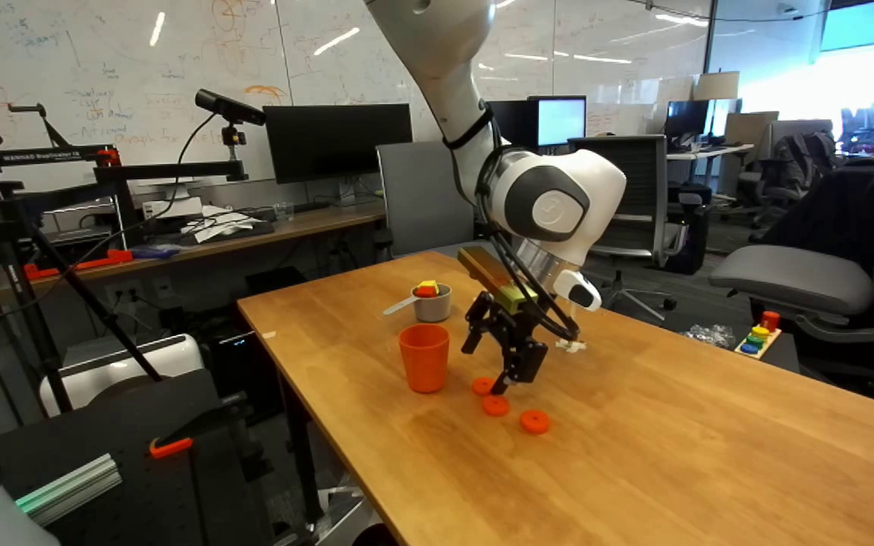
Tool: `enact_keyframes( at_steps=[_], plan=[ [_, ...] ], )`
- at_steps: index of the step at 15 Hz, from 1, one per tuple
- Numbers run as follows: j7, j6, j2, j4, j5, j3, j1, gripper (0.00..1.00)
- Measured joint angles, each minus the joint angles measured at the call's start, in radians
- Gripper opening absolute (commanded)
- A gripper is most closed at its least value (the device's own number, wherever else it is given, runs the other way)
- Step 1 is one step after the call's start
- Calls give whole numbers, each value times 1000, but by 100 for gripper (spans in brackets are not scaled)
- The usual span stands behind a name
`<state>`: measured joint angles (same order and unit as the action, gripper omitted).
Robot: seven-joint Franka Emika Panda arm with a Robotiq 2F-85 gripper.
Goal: Put the three blocks in the gray cup then put the orange disks in the orange cup
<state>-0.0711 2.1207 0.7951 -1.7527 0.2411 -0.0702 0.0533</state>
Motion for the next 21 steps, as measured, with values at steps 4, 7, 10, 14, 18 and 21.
enact_keyframes(
  at_steps=[4,7,10,14,18,21],
  plan=[
    [0,-9,1,0,0,0,5,49],
    [0,-10,3,0,0,1,10,79],
    [-1,-13,3,0,5,0,20,68],
    [-1,-14,4,-1,7,0,24,100],
    [1,-27,4,-3,10,0,26,100],
    [17,-29,0,-6,9,0,23,100]
  ],
)
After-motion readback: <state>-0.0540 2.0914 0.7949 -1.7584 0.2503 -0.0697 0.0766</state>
